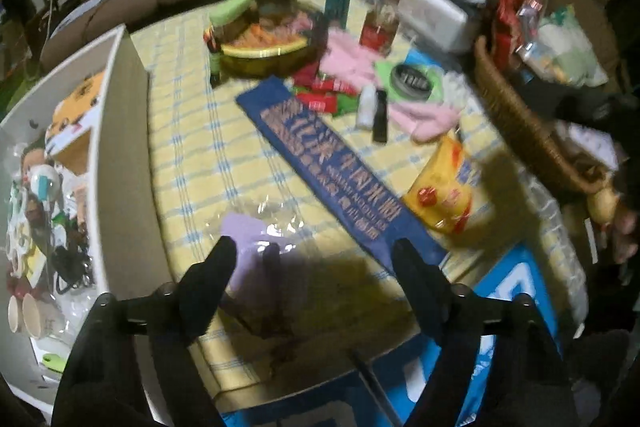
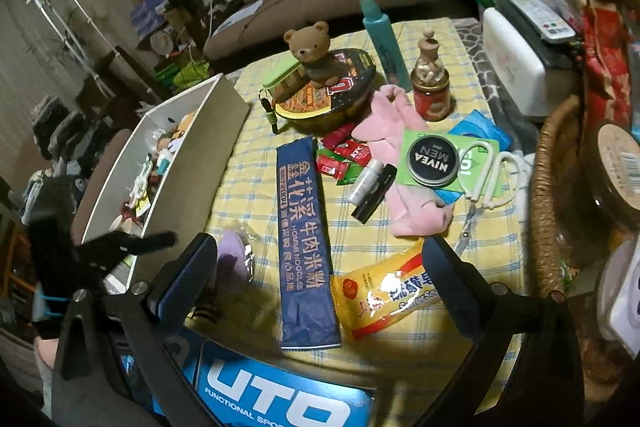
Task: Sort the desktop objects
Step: 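Move the right gripper back over the table toward the purple pouch, then grasp the purple eyelash curler with the left gripper and lift it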
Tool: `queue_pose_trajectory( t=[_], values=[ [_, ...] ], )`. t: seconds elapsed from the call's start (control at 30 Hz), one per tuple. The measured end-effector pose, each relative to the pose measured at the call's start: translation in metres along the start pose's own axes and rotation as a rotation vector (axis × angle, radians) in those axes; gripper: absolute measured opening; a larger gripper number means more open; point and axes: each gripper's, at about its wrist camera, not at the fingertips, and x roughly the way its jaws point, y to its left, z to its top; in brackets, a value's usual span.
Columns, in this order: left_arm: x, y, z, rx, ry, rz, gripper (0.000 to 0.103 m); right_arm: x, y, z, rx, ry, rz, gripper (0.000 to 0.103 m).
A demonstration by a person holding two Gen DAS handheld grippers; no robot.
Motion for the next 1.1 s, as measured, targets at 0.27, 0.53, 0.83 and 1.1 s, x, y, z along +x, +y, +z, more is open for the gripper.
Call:
queue_pose_trajectory(
  t=[0.27,0.53,0.83,1.1],
  values=[
    [0.026,-0.002,-0.008,-0.003,0.066,0.091,0.059,0.004,-0.005,-0.006,0.001,0.026,0.028,0.103],
    [0.052,0.007,-0.013,-0.049,0.13,0.049,0.026,0.004,-0.008,-0.01,-0.001,0.036,0.037,0.103],
    [0.042,0.019,-0.007,-0.185,0.009,-0.139,0.006,0.011,-0.007,-0.011,-0.002,0.053,0.04,0.103],
    [-0.016,0.013,0.015,-0.261,-0.152,-0.449,0.006,0.017,-0.001,-0.011,0.004,0.057,0.088,0.103]
  ],
)
